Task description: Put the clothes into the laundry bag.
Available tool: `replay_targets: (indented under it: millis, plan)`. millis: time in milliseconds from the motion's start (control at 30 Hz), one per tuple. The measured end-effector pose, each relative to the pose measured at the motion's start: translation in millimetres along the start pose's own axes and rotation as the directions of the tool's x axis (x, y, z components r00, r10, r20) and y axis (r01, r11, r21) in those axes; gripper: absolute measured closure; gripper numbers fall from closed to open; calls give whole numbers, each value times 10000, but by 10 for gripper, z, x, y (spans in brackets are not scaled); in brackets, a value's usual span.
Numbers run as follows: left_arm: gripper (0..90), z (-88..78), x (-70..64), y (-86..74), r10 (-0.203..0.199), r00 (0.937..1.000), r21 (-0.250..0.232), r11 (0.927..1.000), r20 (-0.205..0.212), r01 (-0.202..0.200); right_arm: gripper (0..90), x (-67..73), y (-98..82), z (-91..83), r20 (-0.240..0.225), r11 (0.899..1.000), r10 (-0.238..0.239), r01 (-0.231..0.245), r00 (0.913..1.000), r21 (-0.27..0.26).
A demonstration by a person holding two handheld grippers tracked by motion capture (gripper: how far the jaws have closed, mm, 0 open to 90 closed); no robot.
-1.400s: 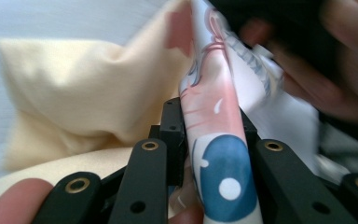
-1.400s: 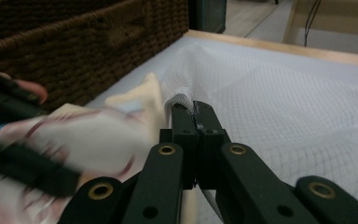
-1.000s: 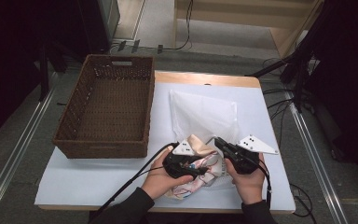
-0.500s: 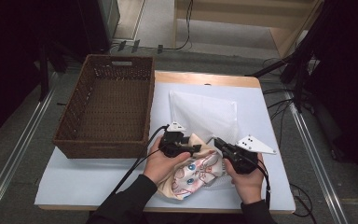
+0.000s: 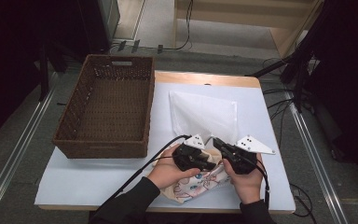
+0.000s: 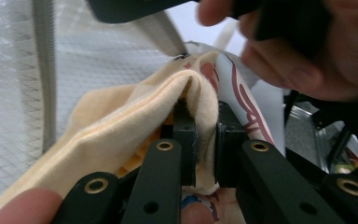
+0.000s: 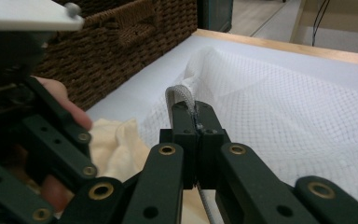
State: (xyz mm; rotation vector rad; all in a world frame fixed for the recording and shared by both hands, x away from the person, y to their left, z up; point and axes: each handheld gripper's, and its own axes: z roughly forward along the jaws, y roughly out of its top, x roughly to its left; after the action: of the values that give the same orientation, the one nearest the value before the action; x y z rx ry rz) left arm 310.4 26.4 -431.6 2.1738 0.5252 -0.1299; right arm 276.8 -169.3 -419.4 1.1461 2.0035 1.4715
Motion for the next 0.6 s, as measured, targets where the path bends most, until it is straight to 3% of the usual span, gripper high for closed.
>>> replay_targets:
  millis: [67,133,167,233,300,333,433,467,500,567,600]
  plan:
    - [824,4,44,3,-198,9980,-35,9998,-596,196,900,16,13,-19,-37,9999,-28,27,10000,-111]
    - [826,-15,71,11,-260,9882,-178,9996,-1513,235,900,25,30,-46,-63,9996,-46,44,10000,-263]
    - [829,-37,90,18,-441,9795,-338,9987,-1968,382,900,26,38,-60,-87,9994,-47,44,10000,-341]
    - [837,-90,137,26,-1182,9563,-914,9911,-2676,969,900,26,47,-80,-115,9991,24,-29,9999,-424]
    - [839,-122,177,18,-1809,9253,-1332,9806,-3334,1437,900,25,50,-88,-120,9990,17,-22,9999,-448]
    - [838,-128,186,9,-1914,9139,-1443,9784,-3579,1483,900,27,48,-87,-112,9992,18,-23,9999,-392]
    - [832,-115,192,-26,-1836,9032,-1373,9805,-3880,1404,900,28,28,-60,-107,9996,-91,88,9999,-282]
    - [829,-115,192,-26,-1836,9032,-1373,9805,-3880,1404,900,28,22,-56,-96,9997,-88,86,9999,-233]
    - [821,-105,182,-50,-1732,9113,-1240,9829,-3736,1360,900,22,19,-53,-93,9997,-59,57,9999,-232]
    - [785,-75,166,-61,-1568,9473,-1079,9855,-2793,1313,900,13,20,-50,-94,9998,34,-36,10000,-200]
    - [771,-64,140,-63,-1328,9618,-951,9890,-2395,1129,900,10,18,-48,-88,9998,89,-91,9999,-197]
